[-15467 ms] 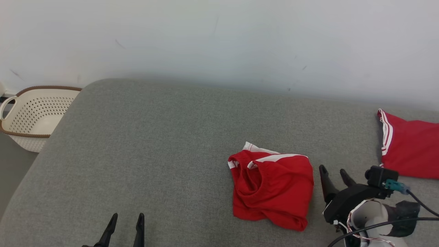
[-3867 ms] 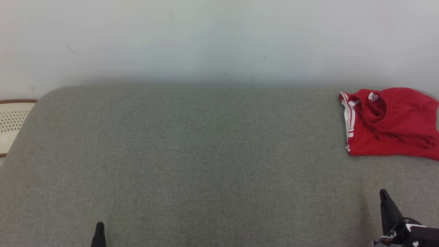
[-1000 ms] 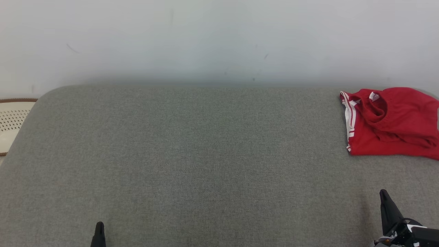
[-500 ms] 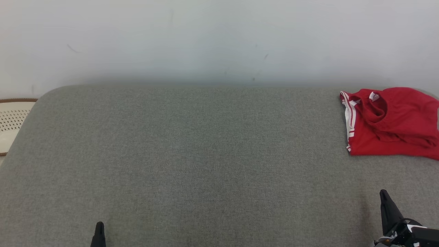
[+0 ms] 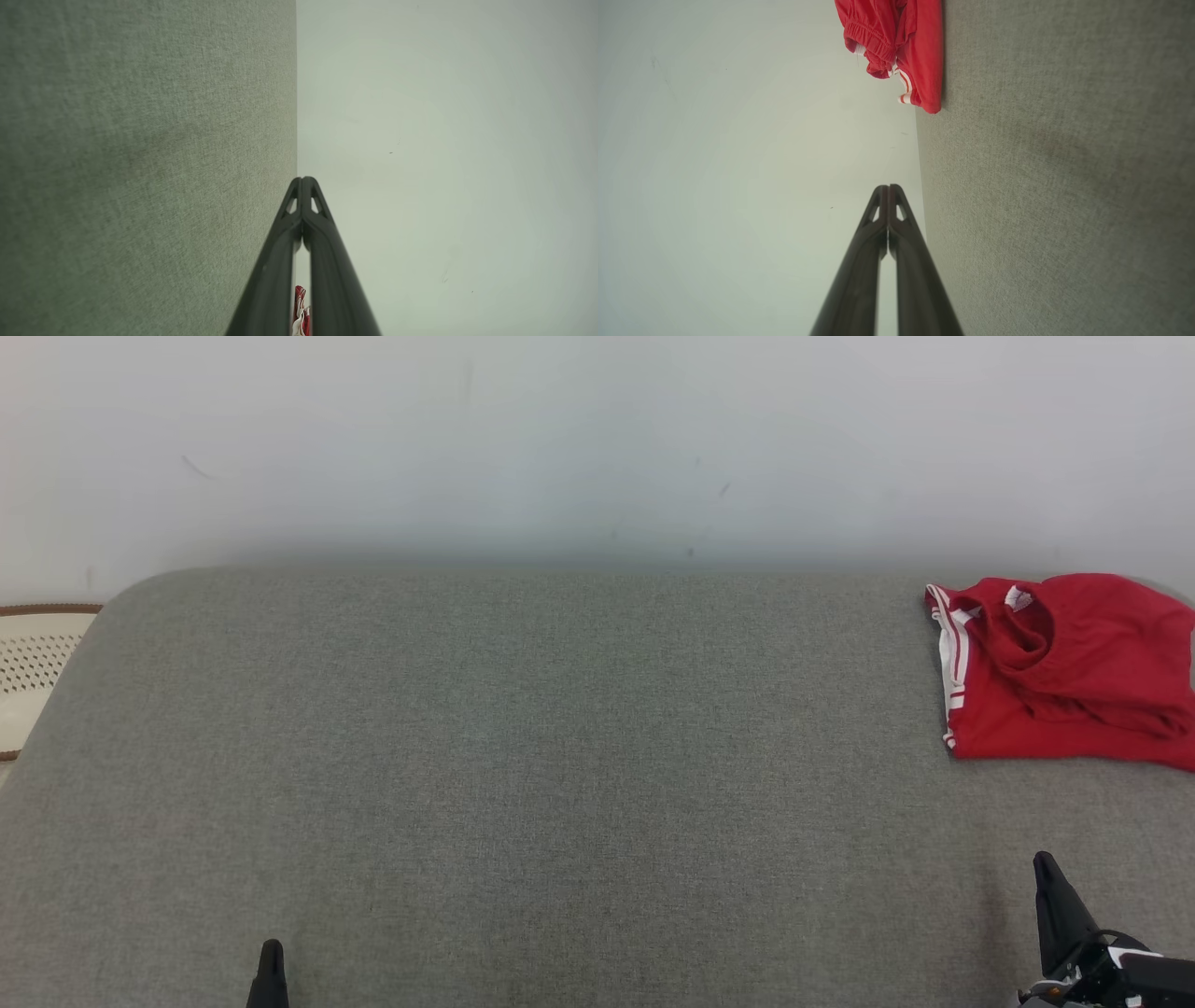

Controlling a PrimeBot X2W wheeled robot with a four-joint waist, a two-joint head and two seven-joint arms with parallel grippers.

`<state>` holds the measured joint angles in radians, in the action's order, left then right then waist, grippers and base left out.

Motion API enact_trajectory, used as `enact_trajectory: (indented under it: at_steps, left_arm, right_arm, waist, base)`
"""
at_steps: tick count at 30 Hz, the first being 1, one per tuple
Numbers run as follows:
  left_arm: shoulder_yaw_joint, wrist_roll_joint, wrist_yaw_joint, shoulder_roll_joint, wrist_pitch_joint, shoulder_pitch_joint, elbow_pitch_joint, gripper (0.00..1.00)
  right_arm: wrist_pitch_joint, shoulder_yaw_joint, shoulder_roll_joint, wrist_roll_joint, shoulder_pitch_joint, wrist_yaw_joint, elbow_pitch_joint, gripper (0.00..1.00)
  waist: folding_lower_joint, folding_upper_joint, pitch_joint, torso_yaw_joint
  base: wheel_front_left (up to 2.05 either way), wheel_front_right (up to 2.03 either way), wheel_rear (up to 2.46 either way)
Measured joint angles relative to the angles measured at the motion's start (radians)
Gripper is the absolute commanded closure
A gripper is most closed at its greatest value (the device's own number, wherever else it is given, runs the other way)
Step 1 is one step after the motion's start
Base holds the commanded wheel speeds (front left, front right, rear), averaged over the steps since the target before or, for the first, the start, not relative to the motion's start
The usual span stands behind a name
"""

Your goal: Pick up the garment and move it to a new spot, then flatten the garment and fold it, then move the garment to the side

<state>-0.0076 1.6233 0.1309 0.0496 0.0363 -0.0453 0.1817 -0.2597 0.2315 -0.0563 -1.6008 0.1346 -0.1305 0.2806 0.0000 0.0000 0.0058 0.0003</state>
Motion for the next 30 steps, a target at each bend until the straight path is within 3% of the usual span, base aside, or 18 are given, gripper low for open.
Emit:
enact_trajectory:
  at_steps: [30]
  left_arm:
    - [0.0, 0.0, 0.0, 0.0, 0.0, 0.0, 0.0, 1.0]
  right_arm:
    - [-0.004, 0.002, 0.001, 0.001, 0.0, 0.0, 0.0, 1.0]
  waist:
    - [0.0, 0.0, 0.0, 0.0]
  base:
    - [0.0, 0.0, 0.0]
